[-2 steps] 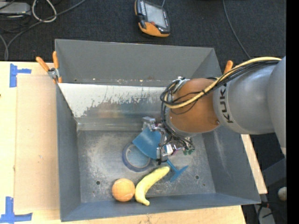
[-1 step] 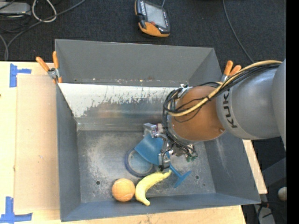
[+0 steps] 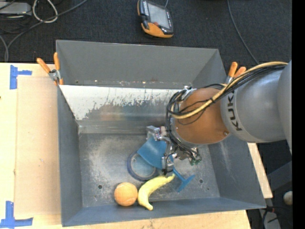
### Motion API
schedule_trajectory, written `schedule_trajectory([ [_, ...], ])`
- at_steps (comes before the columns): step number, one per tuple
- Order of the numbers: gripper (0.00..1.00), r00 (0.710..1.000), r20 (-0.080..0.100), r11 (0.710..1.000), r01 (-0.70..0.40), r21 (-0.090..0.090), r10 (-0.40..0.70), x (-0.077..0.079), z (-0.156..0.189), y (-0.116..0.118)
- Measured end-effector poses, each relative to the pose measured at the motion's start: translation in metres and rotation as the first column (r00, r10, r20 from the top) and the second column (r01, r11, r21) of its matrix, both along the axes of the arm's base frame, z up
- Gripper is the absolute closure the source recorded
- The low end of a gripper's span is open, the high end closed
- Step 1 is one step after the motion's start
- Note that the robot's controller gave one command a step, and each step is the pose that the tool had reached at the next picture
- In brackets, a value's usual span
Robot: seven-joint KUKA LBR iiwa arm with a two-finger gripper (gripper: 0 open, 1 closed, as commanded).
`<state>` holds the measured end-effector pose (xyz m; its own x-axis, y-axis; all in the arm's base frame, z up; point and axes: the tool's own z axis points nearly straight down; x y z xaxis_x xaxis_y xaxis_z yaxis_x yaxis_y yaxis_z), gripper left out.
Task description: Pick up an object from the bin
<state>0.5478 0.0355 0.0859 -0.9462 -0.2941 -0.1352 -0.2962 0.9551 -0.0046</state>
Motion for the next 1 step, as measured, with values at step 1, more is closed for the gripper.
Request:
schedule_trajectory([
  [1, 1.0, 1.0, 0.0, 1.0, 0.001, 0.0, -0.001, 0.0, 0.0, -0.0001],
])
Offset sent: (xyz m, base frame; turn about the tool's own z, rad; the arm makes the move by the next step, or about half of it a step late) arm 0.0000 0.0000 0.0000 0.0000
